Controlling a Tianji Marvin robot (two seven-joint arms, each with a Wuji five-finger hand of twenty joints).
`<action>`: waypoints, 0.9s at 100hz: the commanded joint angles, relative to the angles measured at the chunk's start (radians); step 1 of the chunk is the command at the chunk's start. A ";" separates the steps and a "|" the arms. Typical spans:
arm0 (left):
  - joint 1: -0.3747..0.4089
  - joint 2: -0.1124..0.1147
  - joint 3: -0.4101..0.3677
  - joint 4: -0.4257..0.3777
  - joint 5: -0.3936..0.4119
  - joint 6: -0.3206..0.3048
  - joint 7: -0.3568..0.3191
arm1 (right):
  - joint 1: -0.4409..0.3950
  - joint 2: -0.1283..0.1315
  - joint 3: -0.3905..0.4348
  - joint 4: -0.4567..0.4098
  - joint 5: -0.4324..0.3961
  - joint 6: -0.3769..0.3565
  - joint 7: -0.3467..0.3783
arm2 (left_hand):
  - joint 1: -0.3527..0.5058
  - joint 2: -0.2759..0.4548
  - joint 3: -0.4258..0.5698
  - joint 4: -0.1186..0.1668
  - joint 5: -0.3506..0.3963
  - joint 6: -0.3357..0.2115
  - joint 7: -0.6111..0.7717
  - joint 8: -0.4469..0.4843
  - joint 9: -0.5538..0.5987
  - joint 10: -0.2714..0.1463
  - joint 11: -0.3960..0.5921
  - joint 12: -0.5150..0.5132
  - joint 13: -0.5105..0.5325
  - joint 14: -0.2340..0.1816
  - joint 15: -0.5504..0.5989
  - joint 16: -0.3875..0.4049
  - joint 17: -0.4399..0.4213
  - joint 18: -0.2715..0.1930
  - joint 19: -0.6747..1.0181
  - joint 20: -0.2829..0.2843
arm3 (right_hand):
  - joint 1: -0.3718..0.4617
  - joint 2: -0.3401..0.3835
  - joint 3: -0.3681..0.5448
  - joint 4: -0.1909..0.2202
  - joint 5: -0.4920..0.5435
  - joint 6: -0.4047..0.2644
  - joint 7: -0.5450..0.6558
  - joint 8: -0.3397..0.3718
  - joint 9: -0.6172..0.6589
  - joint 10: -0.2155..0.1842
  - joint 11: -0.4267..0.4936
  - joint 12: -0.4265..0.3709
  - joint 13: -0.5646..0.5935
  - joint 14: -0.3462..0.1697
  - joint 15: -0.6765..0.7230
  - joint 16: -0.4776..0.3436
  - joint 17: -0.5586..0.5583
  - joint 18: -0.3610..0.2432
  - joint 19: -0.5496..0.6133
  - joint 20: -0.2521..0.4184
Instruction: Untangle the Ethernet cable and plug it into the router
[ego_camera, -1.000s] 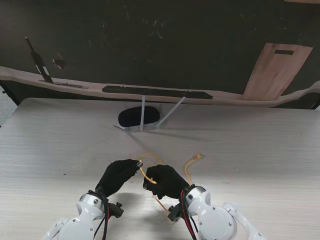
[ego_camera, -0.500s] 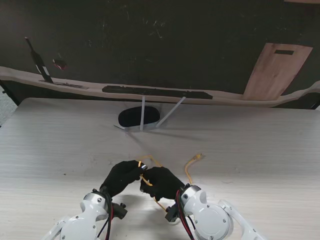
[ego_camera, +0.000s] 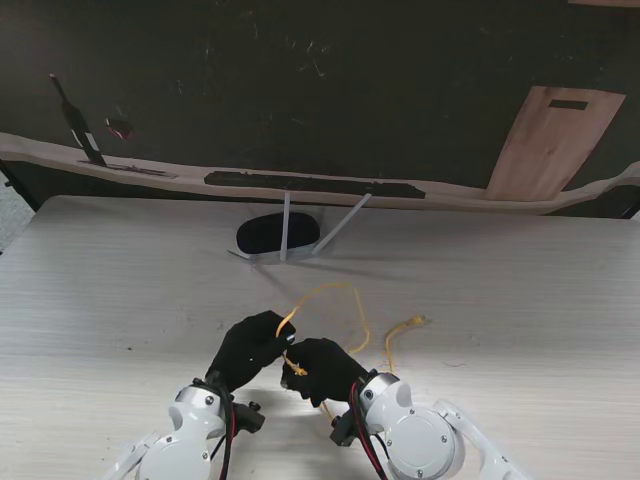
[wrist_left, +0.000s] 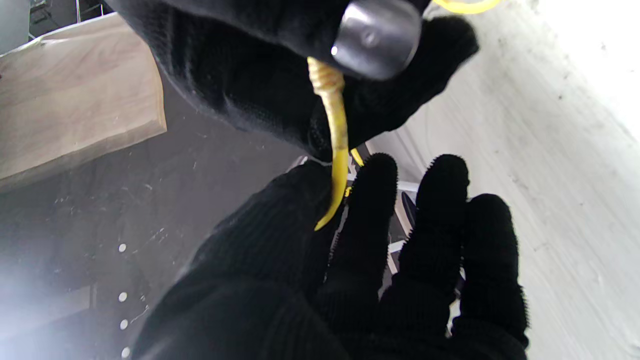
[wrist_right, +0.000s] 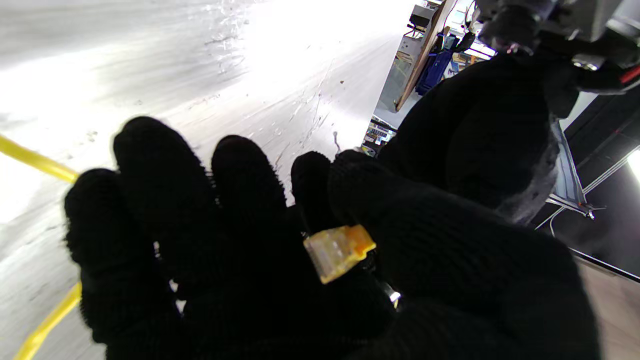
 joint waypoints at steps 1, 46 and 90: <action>0.001 -0.011 0.003 0.008 0.001 -0.016 -0.008 | -0.011 -0.004 -0.001 -0.010 0.014 0.009 0.019 | 0.105 0.001 0.074 -0.002 -0.034 -0.084 0.046 0.017 0.038 -0.041 -0.002 0.036 0.031 -0.024 0.035 0.016 0.008 -0.044 0.034 0.018 | 0.025 0.018 0.000 -0.005 0.001 -0.043 0.007 -0.022 0.006 0.023 -0.006 -0.010 0.016 0.002 -0.016 -0.014 -0.026 0.026 0.002 -0.004; 0.017 0.000 -0.035 0.011 0.006 -0.067 -0.040 | -0.083 0.026 0.122 -0.078 0.051 0.047 0.134 | 0.164 0.080 -0.041 0.007 -0.092 -0.141 0.233 0.055 -0.022 -0.039 0.270 0.184 0.027 0.016 0.151 0.130 -0.024 -0.034 0.016 0.013 | -0.196 -0.042 0.007 0.105 -0.172 -0.055 -0.253 0.142 -0.312 0.046 -0.053 0.000 -0.294 -0.008 -0.141 0.020 -0.297 -0.032 -0.130 -0.022; 0.006 0.049 -0.059 -0.004 0.154 -0.036 -0.191 | -0.145 0.007 0.227 -0.096 0.039 -0.215 0.017 | 0.179 0.104 -0.087 0.018 -0.100 -0.142 0.210 0.039 -0.037 -0.040 0.262 0.185 0.011 0.022 0.130 0.129 -0.035 -0.027 0.000 0.006 | -0.243 -0.127 0.045 0.096 -0.140 -0.087 -0.248 0.157 -0.300 0.026 -0.050 0.002 -0.270 -0.032 -0.141 0.024 -0.279 -0.041 -0.149 -0.013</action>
